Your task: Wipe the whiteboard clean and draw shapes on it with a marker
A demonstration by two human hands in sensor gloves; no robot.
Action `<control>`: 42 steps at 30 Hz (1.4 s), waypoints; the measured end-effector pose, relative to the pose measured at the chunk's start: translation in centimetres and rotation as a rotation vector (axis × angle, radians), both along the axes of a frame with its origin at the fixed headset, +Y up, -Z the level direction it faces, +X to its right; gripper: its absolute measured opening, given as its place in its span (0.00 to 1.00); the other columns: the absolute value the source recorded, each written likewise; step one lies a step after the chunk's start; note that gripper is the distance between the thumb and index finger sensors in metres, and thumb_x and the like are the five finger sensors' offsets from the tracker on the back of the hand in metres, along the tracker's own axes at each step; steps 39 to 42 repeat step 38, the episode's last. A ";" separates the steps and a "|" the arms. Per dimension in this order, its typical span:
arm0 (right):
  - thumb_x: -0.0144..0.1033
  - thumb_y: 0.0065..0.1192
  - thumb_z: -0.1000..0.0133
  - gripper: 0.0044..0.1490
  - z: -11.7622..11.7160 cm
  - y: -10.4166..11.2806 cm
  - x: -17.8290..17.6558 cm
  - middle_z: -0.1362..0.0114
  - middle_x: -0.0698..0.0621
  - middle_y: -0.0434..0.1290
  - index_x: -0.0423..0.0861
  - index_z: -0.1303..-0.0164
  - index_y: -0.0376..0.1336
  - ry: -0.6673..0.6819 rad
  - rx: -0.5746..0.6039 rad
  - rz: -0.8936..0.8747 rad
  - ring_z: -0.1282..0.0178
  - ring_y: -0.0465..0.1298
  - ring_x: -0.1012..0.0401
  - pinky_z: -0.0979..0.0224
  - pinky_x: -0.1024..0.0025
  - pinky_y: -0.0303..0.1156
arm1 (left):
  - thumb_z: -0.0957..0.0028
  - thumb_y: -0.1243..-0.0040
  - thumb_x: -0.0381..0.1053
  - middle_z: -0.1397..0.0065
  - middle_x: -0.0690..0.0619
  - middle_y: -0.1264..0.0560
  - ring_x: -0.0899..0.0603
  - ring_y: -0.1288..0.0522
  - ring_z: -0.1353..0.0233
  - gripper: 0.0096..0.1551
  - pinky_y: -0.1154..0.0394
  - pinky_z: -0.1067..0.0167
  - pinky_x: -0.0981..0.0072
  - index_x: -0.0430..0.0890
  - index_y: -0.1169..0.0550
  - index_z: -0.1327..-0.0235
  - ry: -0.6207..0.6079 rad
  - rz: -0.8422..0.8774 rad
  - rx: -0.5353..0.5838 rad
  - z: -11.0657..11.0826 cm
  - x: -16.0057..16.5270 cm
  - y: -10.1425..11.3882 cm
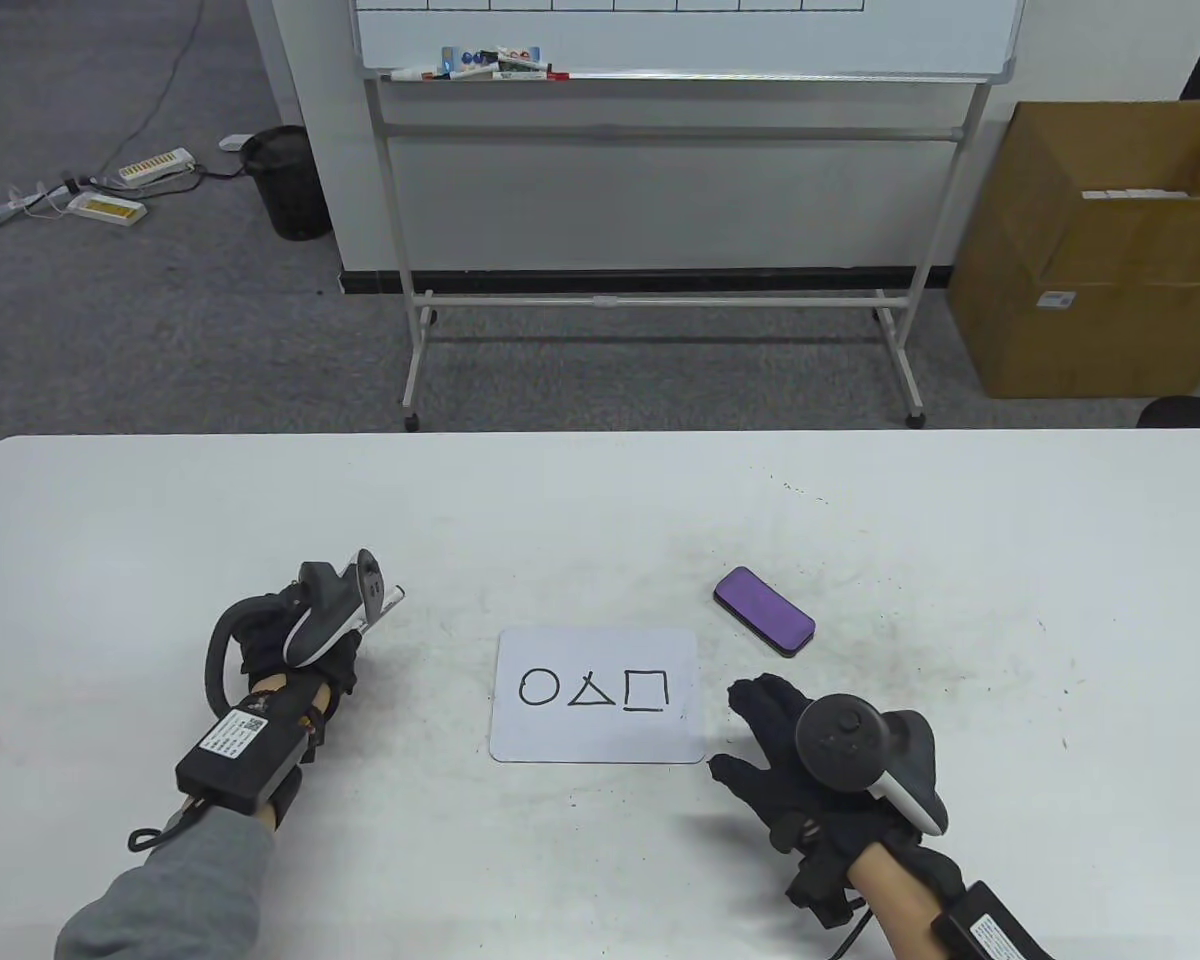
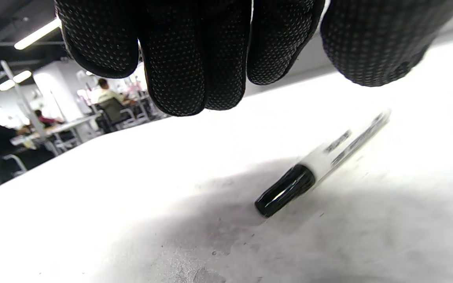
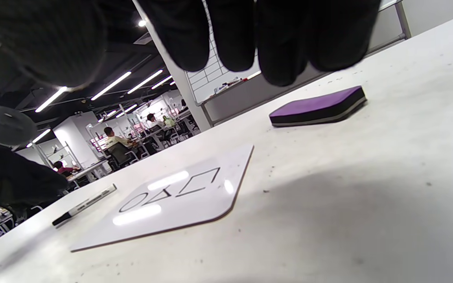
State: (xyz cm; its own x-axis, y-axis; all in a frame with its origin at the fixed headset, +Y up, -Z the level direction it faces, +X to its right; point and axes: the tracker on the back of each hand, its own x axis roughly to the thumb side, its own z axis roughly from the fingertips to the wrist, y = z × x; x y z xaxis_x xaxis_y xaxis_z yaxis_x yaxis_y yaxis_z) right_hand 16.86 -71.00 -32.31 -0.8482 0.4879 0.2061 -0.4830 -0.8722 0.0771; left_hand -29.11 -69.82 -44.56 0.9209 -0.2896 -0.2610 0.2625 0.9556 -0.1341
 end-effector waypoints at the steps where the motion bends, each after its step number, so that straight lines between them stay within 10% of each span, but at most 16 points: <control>1: 0.64 0.65 0.56 0.55 0.0 0.0 0.1 0.18 0.42 0.58 0.48 0.21 0.56 -0.005 0.000 0.001 0.20 0.67 0.40 0.26 0.42 0.66 | 0.61 0.38 0.66 0.27 0.51 0.22 0.43 0.20 0.31 0.40 0.25 0.32 0.43 0.57 0.26 0.32 -0.009 0.033 0.011 0.8 -0.1 0.7; 11: 0.65 0.66 0.57 0.57 -0.1 0.2 0.6 0.17 0.43 0.57 0.48 0.21 0.55 -0.028 0.009 0.028 0.19 0.66 0.39 0.25 0.42 0.65 | 0.61 0.40 0.67 0.19 0.49 0.31 0.38 0.30 0.20 0.42 0.33 0.27 0.35 0.58 0.29 0.29 -0.233 0.360 0.149 8.3 2.4 3.7; 19: 0.65 0.66 0.57 0.57 0.0 0.1 0.7 0.17 0.43 0.57 0.48 0.20 0.55 -0.040 0.018 0.052 0.19 0.66 0.39 0.25 0.42 0.65 | 0.61 0.40 0.67 0.17 0.50 0.34 0.38 0.34 0.17 0.42 0.37 0.25 0.34 0.58 0.30 0.28 -0.414 0.462 0.133 11.9 7.6 2.2; 42: 0.66 0.65 0.57 0.58 -0.1 -1.1 0.2 0.15 0.43 0.54 0.50 0.19 0.51 -0.038 -0.075 0.132 0.17 0.62 0.39 0.23 0.40 0.63 | 0.61 0.41 0.67 0.15 0.52 0.37 0.39 0.39 0.15 0.42 0.41 0.24 0.34 0.59 0.31 0.28 -0.510 0.458 0.040 11.5 8.2 -3.3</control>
